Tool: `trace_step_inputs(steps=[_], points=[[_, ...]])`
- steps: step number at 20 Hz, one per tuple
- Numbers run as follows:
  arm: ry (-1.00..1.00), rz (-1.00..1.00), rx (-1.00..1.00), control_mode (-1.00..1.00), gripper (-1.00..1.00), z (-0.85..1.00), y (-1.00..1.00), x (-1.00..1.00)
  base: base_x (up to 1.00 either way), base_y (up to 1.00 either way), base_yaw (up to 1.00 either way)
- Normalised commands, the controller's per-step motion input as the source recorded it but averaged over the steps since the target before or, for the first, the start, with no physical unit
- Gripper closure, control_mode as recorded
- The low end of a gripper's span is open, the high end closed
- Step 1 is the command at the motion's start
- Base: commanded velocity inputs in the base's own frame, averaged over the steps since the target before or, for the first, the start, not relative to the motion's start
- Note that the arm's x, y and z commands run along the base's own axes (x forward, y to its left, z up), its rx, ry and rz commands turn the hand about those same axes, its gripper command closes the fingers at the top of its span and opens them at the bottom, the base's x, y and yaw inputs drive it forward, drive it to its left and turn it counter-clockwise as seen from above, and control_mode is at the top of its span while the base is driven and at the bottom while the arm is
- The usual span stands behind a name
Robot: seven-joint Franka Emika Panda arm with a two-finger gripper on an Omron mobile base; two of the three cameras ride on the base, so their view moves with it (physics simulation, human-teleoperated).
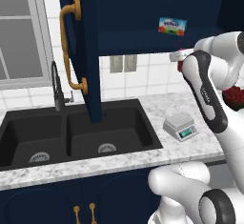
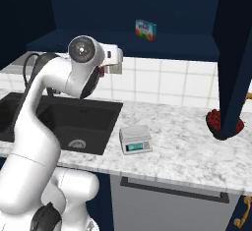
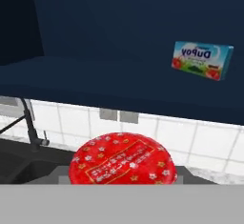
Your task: Pick the yogurt and place it on the digital scale for weighing, and close the cabinet.
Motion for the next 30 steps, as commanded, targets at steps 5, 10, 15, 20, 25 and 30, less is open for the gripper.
trace_step_inputs(steps=[5, 10, 15, 20, 25, 30], points=[[0.01, 0.16, 0.00, -1.00, 1.00, -0.43, -0.50, -0.01, 0.00, 0.00, 0.00], [0.02, 0.11, 0.00, -1.00, 1.00, -0.38, -0.35, -0.01, 0.00, 0.00, 0.00], [0.00, 0.09, 0.00, -1.00, 1.00, -0.37, -0.29, 0.00, 0.00, 0.00, 0.00], [0.00, 0.10, 0.00, -1.00, 1.00, -0.49, -0.21, 0.00, 0.00, 0.00, 0.00], [0.01, 0.13, 0.00, -1.00, 1.00, -0.60, -0.18, 0.02, 0.00, 0.00, 0.00], [0.05, 0.17, 0.00, -1.00, 1.00, -0.58, -0.02, 0.15, 0.00, 0.00, 0.00]])
